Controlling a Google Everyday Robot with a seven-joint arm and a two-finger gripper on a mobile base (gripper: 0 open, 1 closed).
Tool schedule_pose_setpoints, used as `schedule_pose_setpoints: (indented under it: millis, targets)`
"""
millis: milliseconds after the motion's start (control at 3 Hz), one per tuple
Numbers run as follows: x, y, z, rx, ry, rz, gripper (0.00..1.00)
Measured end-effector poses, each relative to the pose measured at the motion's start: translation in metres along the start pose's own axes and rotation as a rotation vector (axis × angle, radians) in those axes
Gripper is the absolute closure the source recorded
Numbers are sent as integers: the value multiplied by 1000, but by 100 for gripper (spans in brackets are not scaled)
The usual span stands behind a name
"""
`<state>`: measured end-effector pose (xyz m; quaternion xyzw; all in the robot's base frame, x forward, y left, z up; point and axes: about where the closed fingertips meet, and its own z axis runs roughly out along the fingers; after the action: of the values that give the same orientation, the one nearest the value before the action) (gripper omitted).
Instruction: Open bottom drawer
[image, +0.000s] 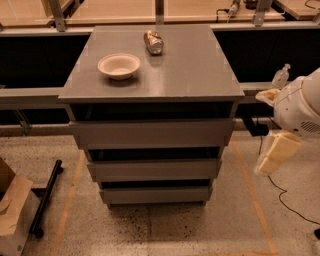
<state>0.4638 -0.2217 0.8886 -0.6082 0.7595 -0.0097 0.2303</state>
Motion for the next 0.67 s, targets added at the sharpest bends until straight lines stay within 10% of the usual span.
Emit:
schedule_pose_setpoints:
  millis: [667]
  targets:
    - [8, 9, 32, -48, -45, 9, 0]
